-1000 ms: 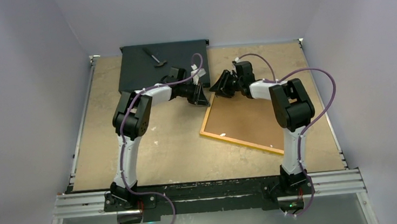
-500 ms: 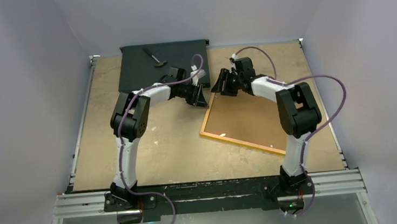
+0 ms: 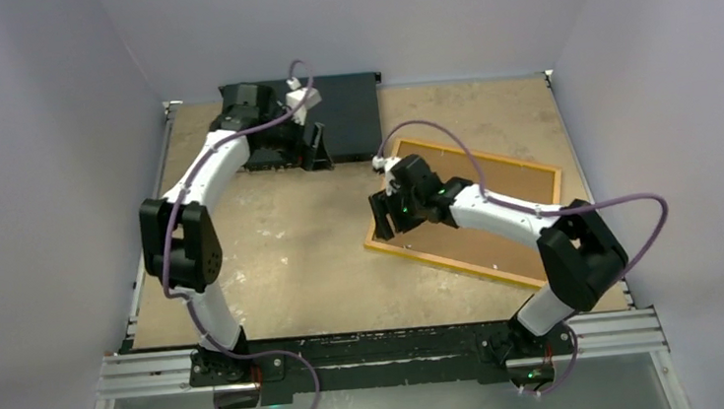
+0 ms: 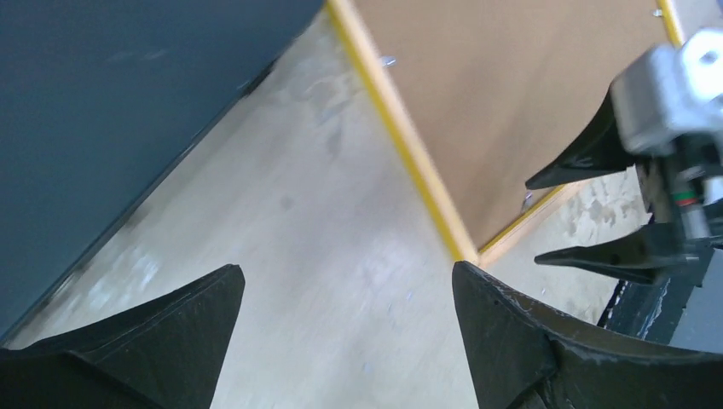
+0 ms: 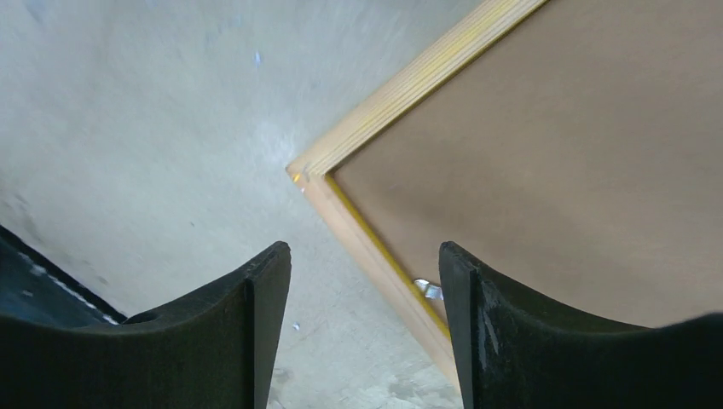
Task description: Put the photo into the frame
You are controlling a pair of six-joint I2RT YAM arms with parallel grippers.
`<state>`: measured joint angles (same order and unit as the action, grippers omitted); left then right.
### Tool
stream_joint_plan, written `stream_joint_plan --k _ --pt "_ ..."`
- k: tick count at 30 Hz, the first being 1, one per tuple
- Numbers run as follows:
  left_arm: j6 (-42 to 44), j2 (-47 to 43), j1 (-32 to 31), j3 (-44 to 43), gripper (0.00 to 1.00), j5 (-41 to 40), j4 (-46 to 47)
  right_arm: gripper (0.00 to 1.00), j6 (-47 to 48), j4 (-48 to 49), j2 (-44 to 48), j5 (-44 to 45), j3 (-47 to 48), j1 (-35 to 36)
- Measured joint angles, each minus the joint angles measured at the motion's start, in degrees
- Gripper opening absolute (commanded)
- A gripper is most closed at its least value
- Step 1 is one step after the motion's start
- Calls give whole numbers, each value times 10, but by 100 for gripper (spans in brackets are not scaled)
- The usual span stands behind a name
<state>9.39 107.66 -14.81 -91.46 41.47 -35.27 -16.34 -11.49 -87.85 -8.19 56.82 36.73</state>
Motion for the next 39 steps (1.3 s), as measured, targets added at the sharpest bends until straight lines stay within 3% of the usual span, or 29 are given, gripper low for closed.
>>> stream_joint_plan --k 6,9,12,24,39 --pt "28 -76 125 1 94 -17 -74 55 25 -39 -63 61 -1 82" --pt "38 -112 166 3 95 -26 -95 44 30 -48 -71 92 0 97" --pt "49 -150 182 9 96 -33 -108 32 36 -51 -77 121 5 107" --pt "54 -233 213 33 100 -56 -106 1 52 -47 -93 175 16 181" --pt "73 -275 214 96 100 46 -85 0 57 -88 -80 123 15 241"
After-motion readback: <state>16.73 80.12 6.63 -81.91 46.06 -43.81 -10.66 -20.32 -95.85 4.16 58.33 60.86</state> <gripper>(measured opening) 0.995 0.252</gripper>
